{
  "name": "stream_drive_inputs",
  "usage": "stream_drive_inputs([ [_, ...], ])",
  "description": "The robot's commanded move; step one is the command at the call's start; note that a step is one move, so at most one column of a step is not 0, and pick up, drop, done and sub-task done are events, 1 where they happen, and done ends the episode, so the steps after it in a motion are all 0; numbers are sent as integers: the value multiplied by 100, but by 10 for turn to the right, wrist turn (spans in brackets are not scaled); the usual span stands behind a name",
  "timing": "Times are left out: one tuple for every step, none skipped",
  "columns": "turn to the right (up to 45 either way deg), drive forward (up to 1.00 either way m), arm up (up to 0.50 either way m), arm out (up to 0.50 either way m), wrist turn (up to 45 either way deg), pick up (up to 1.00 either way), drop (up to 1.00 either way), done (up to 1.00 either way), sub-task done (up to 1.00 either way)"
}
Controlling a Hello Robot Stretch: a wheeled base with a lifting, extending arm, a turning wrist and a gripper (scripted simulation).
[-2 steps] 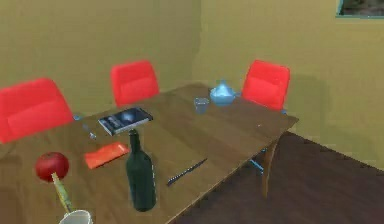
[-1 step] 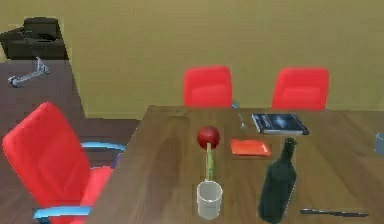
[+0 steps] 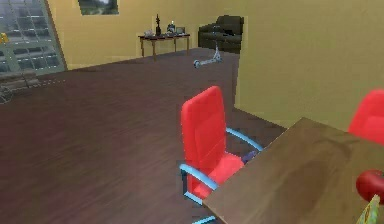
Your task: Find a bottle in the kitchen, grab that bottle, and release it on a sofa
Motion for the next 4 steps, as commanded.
stream_drive_inputs([
  [-150, 0, 0, 0, 0, 0, 0, 0, 0],
  [0, 0, 50, 0, 0, 0, 0, 0, 0],
  [0, 0, 36, 0, 0, 0, 0, 0, 0],
  [0, 0, 0, 22, 0, 0, 0, 0, 0],
])
